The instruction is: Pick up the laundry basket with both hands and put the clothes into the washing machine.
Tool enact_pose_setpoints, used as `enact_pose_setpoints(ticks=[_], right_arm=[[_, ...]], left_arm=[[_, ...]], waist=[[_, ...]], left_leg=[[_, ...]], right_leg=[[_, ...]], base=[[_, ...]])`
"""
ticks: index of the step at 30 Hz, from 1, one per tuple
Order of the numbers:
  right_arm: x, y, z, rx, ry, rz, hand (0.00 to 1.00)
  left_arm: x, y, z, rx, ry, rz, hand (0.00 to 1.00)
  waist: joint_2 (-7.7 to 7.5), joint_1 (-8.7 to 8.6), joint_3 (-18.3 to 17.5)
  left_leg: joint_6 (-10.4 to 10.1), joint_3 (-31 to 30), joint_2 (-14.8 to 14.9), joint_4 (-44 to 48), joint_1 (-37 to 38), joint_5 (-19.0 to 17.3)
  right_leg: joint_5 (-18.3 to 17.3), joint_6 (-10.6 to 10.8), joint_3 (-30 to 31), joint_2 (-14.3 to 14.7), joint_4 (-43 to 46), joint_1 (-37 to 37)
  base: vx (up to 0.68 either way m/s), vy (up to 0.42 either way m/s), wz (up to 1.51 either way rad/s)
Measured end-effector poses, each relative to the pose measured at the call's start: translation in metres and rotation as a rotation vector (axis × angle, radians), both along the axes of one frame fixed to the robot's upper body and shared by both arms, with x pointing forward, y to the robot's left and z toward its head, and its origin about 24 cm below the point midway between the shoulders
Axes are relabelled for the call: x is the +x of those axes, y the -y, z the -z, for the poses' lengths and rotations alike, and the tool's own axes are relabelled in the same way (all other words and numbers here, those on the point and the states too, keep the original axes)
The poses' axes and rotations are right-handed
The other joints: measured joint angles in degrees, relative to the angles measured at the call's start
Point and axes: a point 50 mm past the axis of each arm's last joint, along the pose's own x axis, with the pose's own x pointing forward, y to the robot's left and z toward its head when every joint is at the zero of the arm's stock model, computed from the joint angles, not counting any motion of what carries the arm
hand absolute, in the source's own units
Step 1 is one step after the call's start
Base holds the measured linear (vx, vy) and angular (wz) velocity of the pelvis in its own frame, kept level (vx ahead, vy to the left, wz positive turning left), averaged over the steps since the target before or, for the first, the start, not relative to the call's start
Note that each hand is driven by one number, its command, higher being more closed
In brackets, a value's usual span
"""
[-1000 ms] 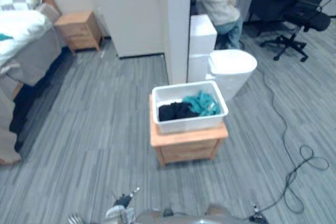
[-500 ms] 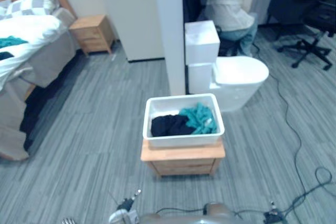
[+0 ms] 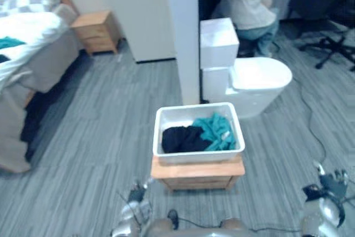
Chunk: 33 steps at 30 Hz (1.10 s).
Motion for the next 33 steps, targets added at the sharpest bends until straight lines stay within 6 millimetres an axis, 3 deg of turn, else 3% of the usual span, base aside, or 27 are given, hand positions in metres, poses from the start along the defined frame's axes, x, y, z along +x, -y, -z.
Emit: enact_pose_setpoints(ticks=[3,6,9,11,14,19,25,33], right_arm=[[0.016,0.006,-0.017,-0.088,-0.005,-0.058,0.0],[0.049,0.003,-0.041,-0.168,0.028,-0.183,0.0],[0.083,0.0,-0.069,-0.259,0.052,-0.301,0.0],[0.117,-0.007,-0.095,-0.345,0.053,-0.43,0.0],[0.139,-0.011,-0.118,-0.428,0.046,-0.515,0.0],[0.181,-0.043,-0.166,-0.532,0.101,-0.674,0.0],[0.21,-0.074,-0.206,-0.582,0.166,-0.746,0.0],[0.227,-0.082,-0.219,-0.494,0.194,-0.722,0.0]], left_arm=[[0.034,-0.009,-0.042,0.03,0.223,-0.048,0.0],[0.068,-0.018,-0.085,0.11,0.401,-0.066,0.0],[0.096,-0.02,-0.115,0.192,0.498,-0.072,0.0],[0.11,-0.021,-0.13,0.213,0.54,-0.081,0.0],[0.118,-0.022,-0.137,0.224,0.558,-0.074,0.0],[0.155,-0.03,-0.162,0.317,0.556,-0.002,0.0],[0.19,-0.03,-0.205,0.411,0.601,0.034,0.0],[0.213,-0.028,-0.242,0.515,0.621,0.085,0.0]], waist=[[-0.52,0.16,0.4],[-0.41,-0.01,2.5],[-0.4,0.0,4.4],[-0.69,-0.08,7.7],[-0.6,-0.05,9.1],[-0.71,0.13,13.2],[-0.74,0.74,16.9],[-1.17,1.51,17.7]], left_leg=[[0.7,2.0,-1.8,0.1,-0.6,-0.4],[0.9,2.4,-2.4,0.3,-2.9,-0.5],[1.8,1.8,-2.1,0.5,-7.6,0.2],[2.8,1.7,-1.9,0.3,-9.4,0.9],[3.5,1.6,-1.9,0.2,-11.6,1.6],[3.8,1.4,-1.9,0.3,-15.2,3.3],[4.1,1.5,-2.0,0.3,-18.4,4.7],[4.3,1.6,-1.8,0.2,-20.8,5.5]], right_leg=[[2.8,1.3,2.9,-1.7,-5.1,0.3],[5.5,1.7,3.4,-2.4,-8.7,-0.7],[7.3,1.8,3.0,-2.0,-9.6,-4.6],[8.6,1.7,3.0,-1.6,-9.9,-6.4],[9.8,1.7,3.0,-1.5,-10.7,-8.3],[12.3,1.5,2.9,-1.5,-11.8,-11.1],[14.8,1.1,2.8,-1.5,-13.3,-13.6],[15.7,0.9,3.0,-1.2,-13.7,-16.0]], base=[[0.16,0.218,-0.44],[0.04,0.124,-0.15],[-0.07,0.046,0.07],[-0.11,0.013,0.0],[-0.08,0.012,-0.01],[-0.07,0.014,0.03],[-0.08,0.018,0.02],[-0.01,-0.008,-0.03]])
